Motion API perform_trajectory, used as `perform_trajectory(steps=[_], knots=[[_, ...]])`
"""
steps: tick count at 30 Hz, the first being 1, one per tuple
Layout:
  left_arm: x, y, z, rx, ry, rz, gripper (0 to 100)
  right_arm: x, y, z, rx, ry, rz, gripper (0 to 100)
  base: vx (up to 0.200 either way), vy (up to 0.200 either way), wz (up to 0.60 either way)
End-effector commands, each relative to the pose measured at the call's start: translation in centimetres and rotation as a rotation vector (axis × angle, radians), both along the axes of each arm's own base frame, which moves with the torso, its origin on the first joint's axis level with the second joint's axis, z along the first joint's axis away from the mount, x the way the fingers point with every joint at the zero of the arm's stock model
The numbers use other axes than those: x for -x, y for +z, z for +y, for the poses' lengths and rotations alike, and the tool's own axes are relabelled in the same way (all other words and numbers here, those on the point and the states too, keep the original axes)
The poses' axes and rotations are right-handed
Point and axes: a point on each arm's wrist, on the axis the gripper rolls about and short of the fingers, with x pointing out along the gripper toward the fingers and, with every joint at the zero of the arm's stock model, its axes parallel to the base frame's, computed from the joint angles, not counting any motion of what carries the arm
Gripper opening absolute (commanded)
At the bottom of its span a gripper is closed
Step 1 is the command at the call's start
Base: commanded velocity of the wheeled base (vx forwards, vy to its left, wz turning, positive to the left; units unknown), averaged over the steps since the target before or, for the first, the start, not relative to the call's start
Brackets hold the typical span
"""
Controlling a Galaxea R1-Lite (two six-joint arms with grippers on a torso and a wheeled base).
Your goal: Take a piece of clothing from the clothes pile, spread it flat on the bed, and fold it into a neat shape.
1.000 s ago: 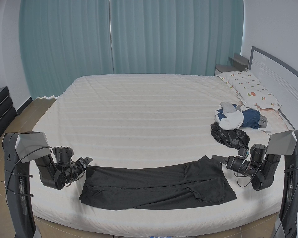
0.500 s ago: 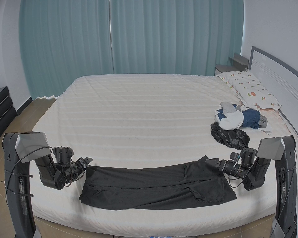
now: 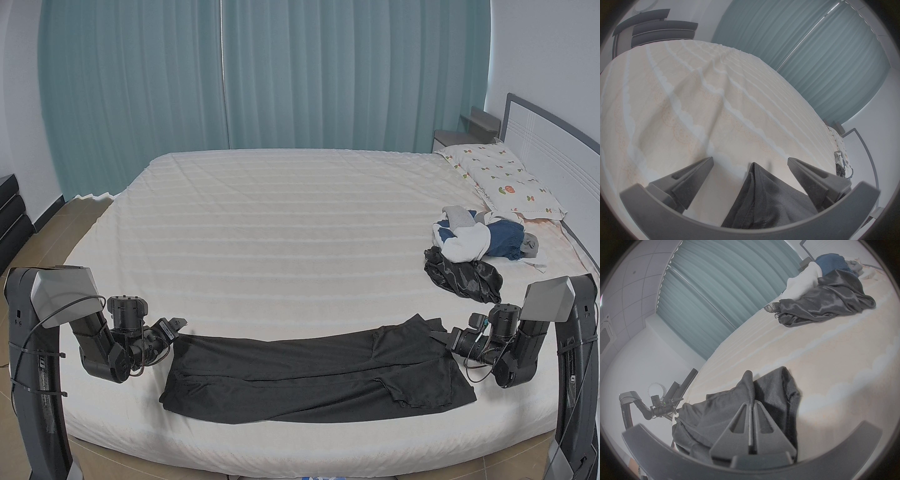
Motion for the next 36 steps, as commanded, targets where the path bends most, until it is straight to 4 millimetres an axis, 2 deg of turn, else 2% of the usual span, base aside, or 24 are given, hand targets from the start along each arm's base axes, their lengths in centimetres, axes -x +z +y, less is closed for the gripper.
perform_trajectory(steps=[1,9,10,15,20,24,25,30,36], knots=[[0.0,0.0,0.0,0.001,0.000,0.001,100,1.1,0.2,0.0,0.000,-0.001,0.020,0,0.000,0.000,0.00],[0.0,0.0,0.0,0.001,0.000,0.001,100,1.5,0.3,0.1,0.002,0.003,0.009,0,0.000,0.000,0.00],[0.0,0.0,0.0,0.001,0.000,0.001,100,1.6,0.3,0.1,0.003,0.003,0.011,100,0.000,0.000,0.00],[0.1,0.1,0.1,0.006,0.000,0.002,100,1.6,0.5,0.0,0.010,-0.024,0.002,100,0.000,0.000,0.00],[1.2,0.5,0.1,0.036,0.017,0.021,100,2.6,1.5,-0.4,0.021,-0.059,-0.037,100,0.000,0.000,0.00],[1.8,1.6,0.1,0.039,0.012,0.009,100,2.9,2.8,-0.5,0.013,-0.067,-0.055,100,0.000,0.000,0.00],[2.2,2.3,0.0,0.051,0.001,0.000,100,2.8,4.1,-0.6,-0.022,-0.088,-0.065,100,0.000,0.000,0.00],[2.3,2.7,0.0,0.052,0.000,-0.008,100,3.7,6.2,-0.2,-0.088,-0.119,-0.055,100,0.000,0.000,0.00],[2.7,3.4,-0.2,0.052,-0.006,-0.017,100,4.6,6.6,0.7,-0.077,-0.141,-0.032,100,-0.200,0.000,0.00]])
